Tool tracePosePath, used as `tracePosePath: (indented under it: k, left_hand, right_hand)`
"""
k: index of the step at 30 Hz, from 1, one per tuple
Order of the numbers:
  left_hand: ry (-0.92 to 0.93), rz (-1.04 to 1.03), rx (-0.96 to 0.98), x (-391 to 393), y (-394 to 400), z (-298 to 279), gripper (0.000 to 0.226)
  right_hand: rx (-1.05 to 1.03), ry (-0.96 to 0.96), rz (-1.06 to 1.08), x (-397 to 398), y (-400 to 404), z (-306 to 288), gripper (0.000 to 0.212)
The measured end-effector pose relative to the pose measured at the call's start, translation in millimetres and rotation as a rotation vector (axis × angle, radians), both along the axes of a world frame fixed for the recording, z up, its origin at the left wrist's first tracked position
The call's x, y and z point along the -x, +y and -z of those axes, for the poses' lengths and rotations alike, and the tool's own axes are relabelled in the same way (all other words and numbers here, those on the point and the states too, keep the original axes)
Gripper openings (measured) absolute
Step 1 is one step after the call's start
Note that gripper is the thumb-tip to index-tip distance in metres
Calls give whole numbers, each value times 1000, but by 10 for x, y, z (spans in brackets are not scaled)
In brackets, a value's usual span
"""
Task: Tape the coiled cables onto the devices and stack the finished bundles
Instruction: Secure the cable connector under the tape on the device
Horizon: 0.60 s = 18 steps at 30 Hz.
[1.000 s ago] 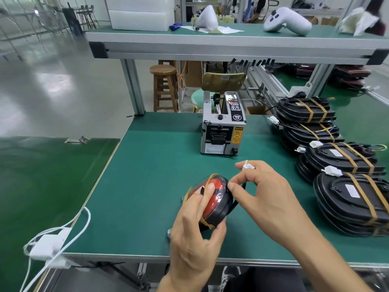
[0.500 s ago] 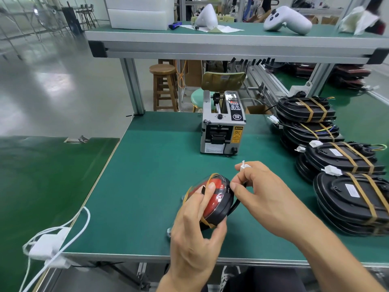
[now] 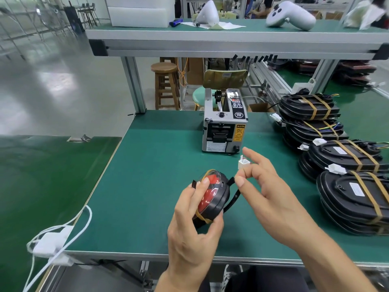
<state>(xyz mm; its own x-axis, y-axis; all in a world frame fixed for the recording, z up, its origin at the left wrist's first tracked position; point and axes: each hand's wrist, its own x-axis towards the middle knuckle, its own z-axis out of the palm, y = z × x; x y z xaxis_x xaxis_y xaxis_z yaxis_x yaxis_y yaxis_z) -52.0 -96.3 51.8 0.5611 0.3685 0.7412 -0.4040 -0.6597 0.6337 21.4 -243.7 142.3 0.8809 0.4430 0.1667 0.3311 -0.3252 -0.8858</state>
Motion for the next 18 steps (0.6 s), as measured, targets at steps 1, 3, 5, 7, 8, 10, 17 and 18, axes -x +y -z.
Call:
tracePosePath:
  k: [1,3,5,7,8,10,17,18]
  left_hand:
    - [3,1,8,2,6,-2,89]
    - [7,0,38,6,18,4,89]
    - [12,2,75,7,30,9,88]
    - [12,12,92,6,37,2,83]
    - [10,18,96,4,39,-2,80]
    - [4,26,104,1,43,3,77]
    - [-4,32,85,-19,53,60,76]
    - [-6,32,81,-23,55,67,76]
  right_hand:
    - [-35,36,-4,-9,8,-11,11]
    - [-33,69,-16,-35,23,-37,12]
    - [31,53,-28,-71,39,-63,13]
    - [68,50,-36,-105,54,-74,15]
    - [81,55,-34,-119,61,-76,16]
    - [122,52,-29,-138,80,-80,17]
    - [213,20,-60,-193,94,-130,21]
    - [223,20,-67,-194,94,-139,21]
